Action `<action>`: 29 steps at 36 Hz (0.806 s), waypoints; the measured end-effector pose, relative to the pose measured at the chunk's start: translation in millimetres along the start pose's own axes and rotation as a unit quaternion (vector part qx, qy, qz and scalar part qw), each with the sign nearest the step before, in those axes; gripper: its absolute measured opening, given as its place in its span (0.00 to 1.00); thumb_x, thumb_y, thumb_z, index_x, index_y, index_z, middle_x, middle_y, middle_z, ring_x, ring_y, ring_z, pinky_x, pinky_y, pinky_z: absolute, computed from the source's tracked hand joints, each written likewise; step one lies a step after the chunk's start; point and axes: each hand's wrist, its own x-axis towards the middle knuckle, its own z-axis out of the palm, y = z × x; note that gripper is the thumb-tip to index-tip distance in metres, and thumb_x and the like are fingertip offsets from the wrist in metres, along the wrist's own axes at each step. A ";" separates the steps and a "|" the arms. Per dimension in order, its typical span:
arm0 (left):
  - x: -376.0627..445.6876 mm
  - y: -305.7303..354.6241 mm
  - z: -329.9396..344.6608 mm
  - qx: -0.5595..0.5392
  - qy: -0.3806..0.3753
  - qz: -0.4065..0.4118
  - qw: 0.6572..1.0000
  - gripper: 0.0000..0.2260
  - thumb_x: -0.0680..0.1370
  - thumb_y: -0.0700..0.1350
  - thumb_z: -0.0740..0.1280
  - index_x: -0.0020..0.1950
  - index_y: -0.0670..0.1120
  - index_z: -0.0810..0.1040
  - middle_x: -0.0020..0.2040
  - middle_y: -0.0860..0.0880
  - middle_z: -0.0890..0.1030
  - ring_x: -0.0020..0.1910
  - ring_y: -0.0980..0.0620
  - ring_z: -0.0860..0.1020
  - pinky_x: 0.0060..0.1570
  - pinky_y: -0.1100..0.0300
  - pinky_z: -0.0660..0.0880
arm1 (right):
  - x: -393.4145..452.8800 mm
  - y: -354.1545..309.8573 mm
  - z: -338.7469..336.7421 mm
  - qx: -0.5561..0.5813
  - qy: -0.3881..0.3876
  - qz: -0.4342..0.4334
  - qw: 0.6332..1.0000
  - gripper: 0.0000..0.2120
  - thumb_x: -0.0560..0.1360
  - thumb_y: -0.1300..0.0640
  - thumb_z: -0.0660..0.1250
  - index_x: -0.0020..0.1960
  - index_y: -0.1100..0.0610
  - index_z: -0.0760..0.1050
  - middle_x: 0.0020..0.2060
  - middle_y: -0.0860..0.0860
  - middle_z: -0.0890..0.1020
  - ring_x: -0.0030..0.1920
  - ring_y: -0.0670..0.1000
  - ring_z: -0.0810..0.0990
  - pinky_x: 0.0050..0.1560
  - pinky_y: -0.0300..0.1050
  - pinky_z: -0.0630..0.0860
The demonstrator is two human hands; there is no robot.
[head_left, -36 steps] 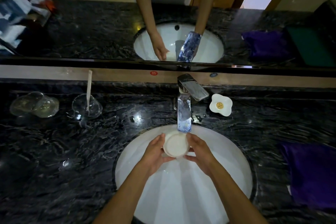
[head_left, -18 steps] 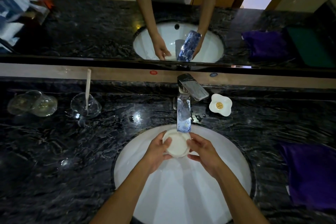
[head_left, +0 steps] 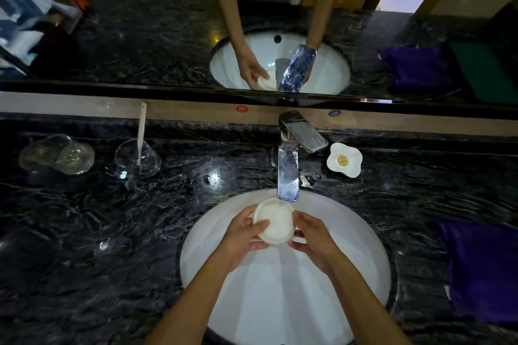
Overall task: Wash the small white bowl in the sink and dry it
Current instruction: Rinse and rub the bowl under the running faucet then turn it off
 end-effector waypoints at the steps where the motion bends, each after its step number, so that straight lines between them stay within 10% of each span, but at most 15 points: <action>1: 0.4 0.3 -0.9 0.002 0.002 0.004 1.000 0.17 0.76 0.40 0.73 0.64 0.47 0.77 0.60 0.39 0.82 0.54 0.40 0.83 0.51 0.43 0.83 | 1.5 1.1 1.1 0.007 0.000 0.006 1.000 0.13 0.84 0.51 0.61 0.59 0.56 0.81 0.48 0.54 0.85 0.47 0.53 0.81 0.53 0.52 0.80; 10: -0.8 -0.9 -5.7 -0.004 0.021 0.038 0.999 0.22 0.78 0.42 0.71 0.71 0.51 0.72 0.65 0.45 0.78 0.61 0.47 0.80 0.54 0.49 0.82 | 5.3 0.8 3.9 0.077 -0.037 0.008 0.996 0.13 0.84 0.57 0.62 0.64 0.55 0.80 0.59 0.54 0.85 0.60 0.55 0.82 0.61 0.57 0.81; 15: -9.9 -1.0 -2.9 -0.033 -0.003 0.011 0.999 0.10 0.82 0.46 0.65 0.62 0.56 0.77 0.58 0.50 0.83 0.58 0.49 0.81 0.58 0.47 0.81 | -2.9 -2.1 -1.6 0.027 -0.032 -0.034 0.999 0.11 0.81 0.58 0.67 0.61 0.57 0.82 0.57 0.56 0.85 0.56 0.54 0.83 0.54 0.53 0.84; 29: -0.2 9.3 16.2 -0.032 0.000 -0.055 0.998 0.20 0.83 0.58 0.57 0.64 0.44 0.76 0.56 0.42 0.82 0.53 0.42 0.84 0.50 0.52 0.83 | -7.2 -8.2 -13.6 -0.078 -0.014 -0.110 0.991 0.09 0.80 0.61 0.68 0.60 0.55 0.80 0.53 0.57 0.82 0.48 0.48 0.85 0.53 0.45 0.84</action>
